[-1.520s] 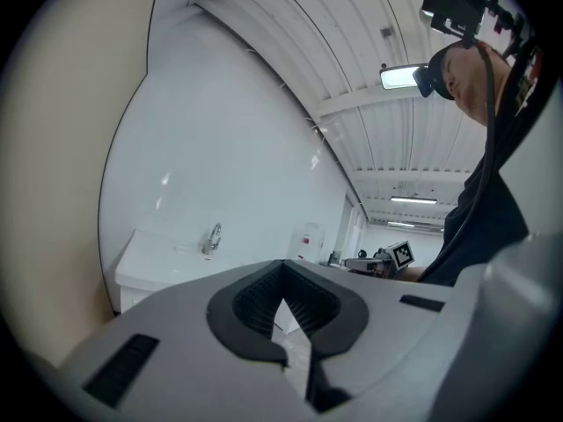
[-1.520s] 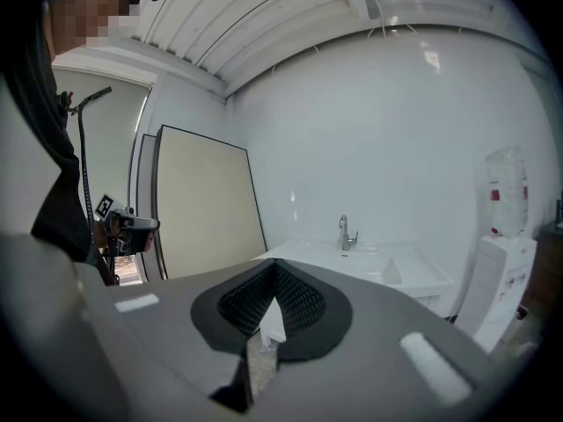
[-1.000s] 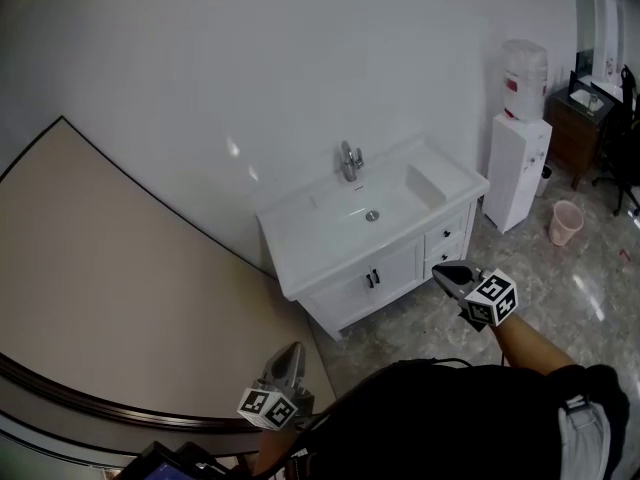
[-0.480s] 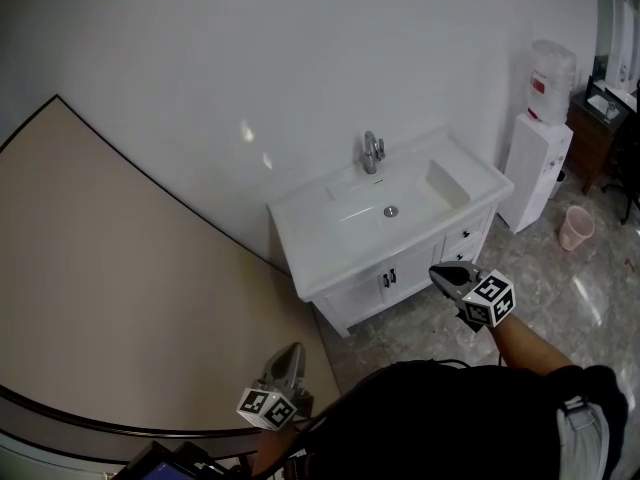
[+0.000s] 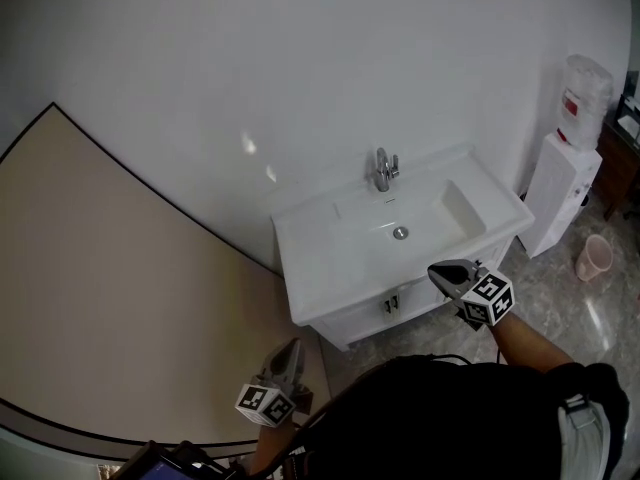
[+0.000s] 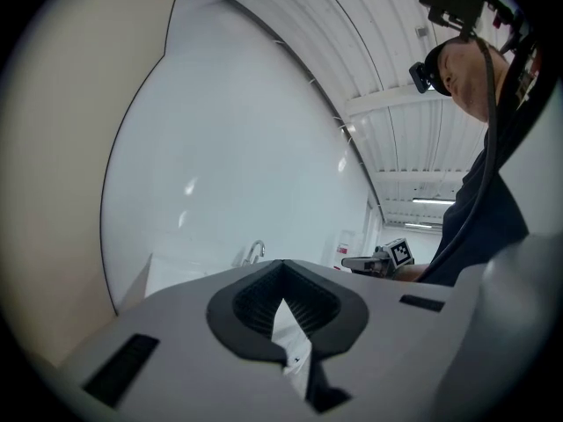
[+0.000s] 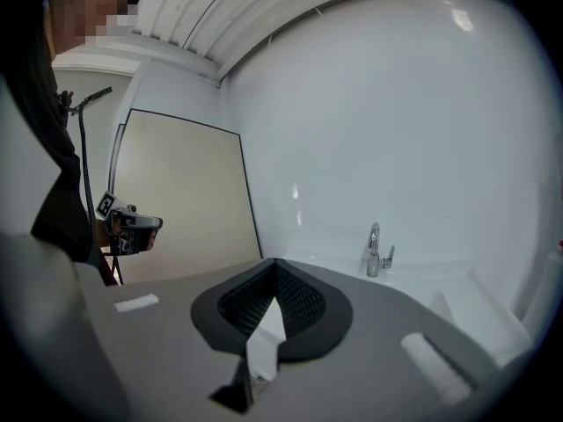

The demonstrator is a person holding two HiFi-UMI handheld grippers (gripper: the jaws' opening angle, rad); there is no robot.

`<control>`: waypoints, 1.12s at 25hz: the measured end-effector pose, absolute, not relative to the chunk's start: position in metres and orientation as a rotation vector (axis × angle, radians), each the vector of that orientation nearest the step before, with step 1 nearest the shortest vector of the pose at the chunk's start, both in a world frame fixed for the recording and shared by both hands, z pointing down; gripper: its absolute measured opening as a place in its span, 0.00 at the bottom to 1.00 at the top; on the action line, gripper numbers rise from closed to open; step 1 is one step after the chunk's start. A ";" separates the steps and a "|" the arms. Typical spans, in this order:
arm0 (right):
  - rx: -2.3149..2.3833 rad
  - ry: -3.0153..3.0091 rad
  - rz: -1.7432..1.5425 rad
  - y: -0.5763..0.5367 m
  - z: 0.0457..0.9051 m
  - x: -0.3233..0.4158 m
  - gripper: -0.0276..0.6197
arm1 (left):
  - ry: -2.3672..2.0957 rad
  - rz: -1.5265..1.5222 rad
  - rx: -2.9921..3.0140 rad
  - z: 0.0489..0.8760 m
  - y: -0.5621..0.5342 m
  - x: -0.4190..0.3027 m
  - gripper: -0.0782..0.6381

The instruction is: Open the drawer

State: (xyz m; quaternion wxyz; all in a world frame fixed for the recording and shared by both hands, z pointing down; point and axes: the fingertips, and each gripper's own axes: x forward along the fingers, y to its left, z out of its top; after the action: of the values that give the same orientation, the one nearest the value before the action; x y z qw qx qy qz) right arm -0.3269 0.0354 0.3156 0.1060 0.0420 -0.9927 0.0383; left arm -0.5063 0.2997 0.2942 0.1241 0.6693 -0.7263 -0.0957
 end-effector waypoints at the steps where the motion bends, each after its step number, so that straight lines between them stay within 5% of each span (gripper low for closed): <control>1: 0.106 -2.929 0.106 0.021 0.312 -0.330 0.04 | -2.129 -0.281 1.939 0.292 0.287 -0.507 0.10; 21: 0.072 -2.932 0.151 -0.128 0.329 -0.360 0.04 | -2.121 -0.294 1.928 0.305 0.136 -0.529 0.10; 28: 0.197 -2.918 0.133 -0.137 0.319 -0.437 0.04 | -2.005 -0.301 2.024 0.305 0.105 -0.625 0.10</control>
State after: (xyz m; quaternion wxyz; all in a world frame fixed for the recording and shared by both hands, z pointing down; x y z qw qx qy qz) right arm -0.4369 -0.1370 0.3195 0.1067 0.0667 -0.9910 0.0451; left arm -0.6247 0.1052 0.3053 0.1379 0.6997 -0.6932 -0.1040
